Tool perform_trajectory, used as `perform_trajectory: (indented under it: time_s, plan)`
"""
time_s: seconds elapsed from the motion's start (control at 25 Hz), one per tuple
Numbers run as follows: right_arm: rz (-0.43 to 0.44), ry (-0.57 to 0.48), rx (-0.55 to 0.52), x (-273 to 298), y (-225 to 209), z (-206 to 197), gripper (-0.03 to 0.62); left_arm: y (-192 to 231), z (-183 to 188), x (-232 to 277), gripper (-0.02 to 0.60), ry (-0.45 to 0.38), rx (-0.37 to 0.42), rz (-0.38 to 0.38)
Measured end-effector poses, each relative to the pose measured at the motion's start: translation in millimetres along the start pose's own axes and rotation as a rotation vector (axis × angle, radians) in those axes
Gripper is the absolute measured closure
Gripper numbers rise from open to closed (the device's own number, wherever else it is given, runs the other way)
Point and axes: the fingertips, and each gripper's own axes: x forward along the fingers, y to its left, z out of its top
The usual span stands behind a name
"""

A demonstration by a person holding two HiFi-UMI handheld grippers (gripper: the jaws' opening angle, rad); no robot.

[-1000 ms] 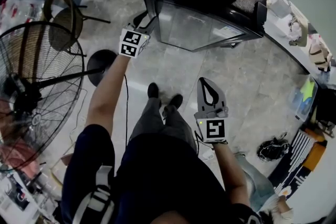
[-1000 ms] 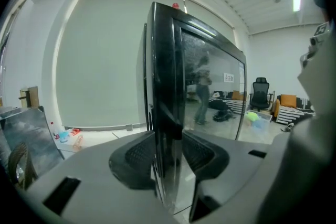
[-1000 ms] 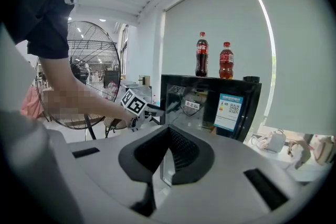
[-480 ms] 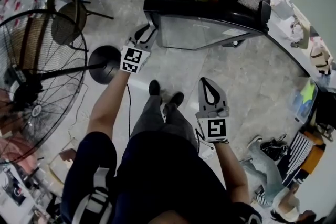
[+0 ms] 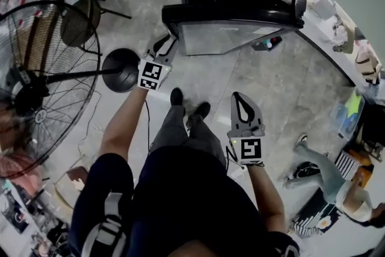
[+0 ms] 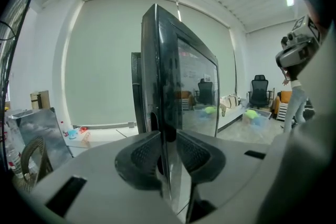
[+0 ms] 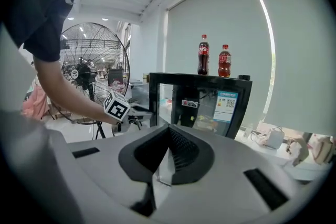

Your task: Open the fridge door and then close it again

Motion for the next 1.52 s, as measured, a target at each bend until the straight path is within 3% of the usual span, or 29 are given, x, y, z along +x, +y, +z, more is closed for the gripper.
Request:
perform_trajectory:
  time_s: [1.12, 1.52]
  plan:
    - [0.039, -0.049, -0.023, -96, 1, -18, 0.576, -102, -16, -73, 0.492, 0.04, -0.047, 0.191]
    - [-0.062, -0.082, -0.039, -122, 19, -10, 0.576, -150, -21, -102, 0.505, 0.029, -0.055, 0.182]
